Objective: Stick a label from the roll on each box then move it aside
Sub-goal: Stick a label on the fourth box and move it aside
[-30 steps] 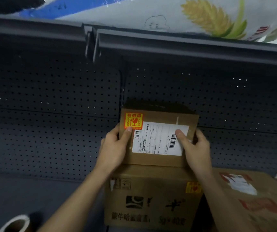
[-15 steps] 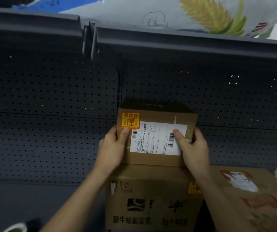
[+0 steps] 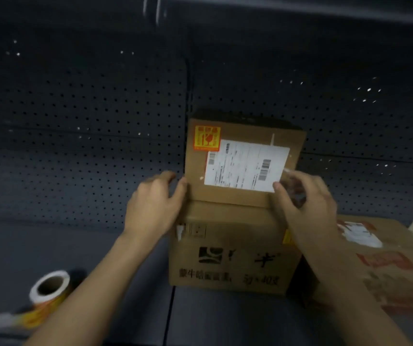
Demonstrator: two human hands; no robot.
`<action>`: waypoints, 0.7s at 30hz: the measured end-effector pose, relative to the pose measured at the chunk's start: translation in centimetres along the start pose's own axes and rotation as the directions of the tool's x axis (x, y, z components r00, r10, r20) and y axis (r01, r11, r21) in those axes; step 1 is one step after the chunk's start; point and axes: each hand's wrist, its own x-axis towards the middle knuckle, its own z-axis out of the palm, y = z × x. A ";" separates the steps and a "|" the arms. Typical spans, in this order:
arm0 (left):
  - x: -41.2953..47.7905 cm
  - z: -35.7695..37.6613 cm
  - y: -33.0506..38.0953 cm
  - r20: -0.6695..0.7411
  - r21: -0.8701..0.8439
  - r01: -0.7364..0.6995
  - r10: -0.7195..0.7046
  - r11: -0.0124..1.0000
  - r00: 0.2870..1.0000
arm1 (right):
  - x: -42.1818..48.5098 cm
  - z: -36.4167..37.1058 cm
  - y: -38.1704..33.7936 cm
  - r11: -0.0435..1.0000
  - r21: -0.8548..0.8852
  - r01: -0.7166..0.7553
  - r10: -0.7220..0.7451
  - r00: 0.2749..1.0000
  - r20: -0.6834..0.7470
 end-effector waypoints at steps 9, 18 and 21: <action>-6.3 -4.1 -6.0 -0.019 0.362 -0.040 0.050 0.931 0.999 | -5.0 7.4 -6.8 0.941 0.107 0.320 -0.335 0.851 0.403; -15.5 -13.4 -15.8 -0.183 0.583 0.218 -0.135 0.783 0.974 | -12.0 16.8 -16.9 0.854 0.391 0.343 -0.513 0.676 0.529; -18.4 -17.6 -19.7 -0.261 0.610 0.309 -0.183 0.730 0.948 | -14.7 19.8 -21.3 0.819 0.449 0.358 -0.570 0.592 0.569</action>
